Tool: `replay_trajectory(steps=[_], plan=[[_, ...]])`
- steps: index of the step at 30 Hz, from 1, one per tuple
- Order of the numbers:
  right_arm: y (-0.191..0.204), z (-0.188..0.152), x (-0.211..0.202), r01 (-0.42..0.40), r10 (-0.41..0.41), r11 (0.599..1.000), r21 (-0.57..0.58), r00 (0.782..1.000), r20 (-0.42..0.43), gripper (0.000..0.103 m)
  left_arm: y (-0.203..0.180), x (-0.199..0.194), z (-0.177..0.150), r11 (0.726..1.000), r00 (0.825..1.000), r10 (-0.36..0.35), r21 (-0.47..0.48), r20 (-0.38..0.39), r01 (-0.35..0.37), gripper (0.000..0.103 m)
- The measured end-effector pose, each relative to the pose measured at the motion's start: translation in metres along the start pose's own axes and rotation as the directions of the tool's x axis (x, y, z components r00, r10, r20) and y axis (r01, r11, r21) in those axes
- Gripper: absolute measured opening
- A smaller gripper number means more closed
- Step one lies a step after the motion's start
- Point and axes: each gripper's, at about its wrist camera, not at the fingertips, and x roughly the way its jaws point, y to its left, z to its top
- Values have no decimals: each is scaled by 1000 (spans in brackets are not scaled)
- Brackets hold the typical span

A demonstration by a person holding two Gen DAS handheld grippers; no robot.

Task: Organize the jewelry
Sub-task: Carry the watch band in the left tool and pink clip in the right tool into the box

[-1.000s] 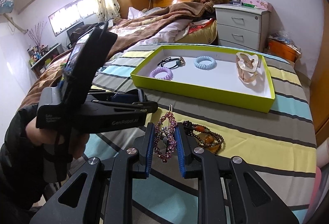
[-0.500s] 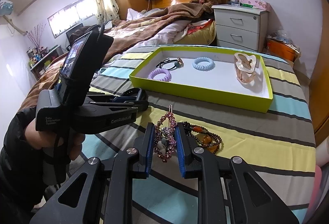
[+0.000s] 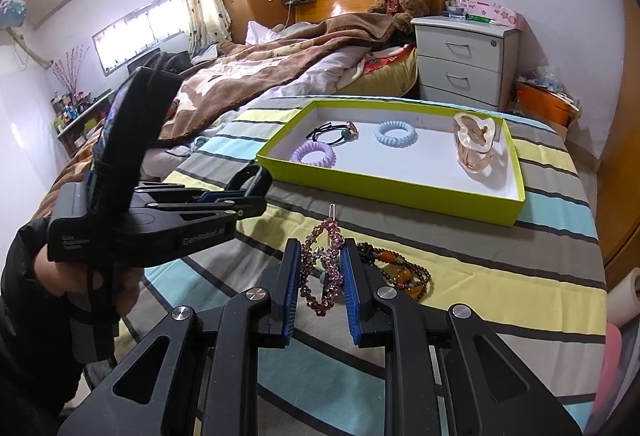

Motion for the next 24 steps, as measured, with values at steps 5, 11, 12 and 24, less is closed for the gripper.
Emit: replay_trajectory(steps=[5,11,12,24], plan=[[1,4,-3,7,-7,1000,-3,1000,12,21,6,-9,1,1000,1000,-5,-8,14,5,16],[0,13,-9,15,-15,1000,1,999,37,21,11,-25,6,1000,999,-18,-9,43,19,16],[0,15,-11,17,-17,1000,0,999,42,21,11,-28,8,1000,999,-16,-7,51,17,16],[-15,49,-10,61,-60,998,-8,995,75,21,22,-44,34,999,993,-33,-17,111,35,16]])
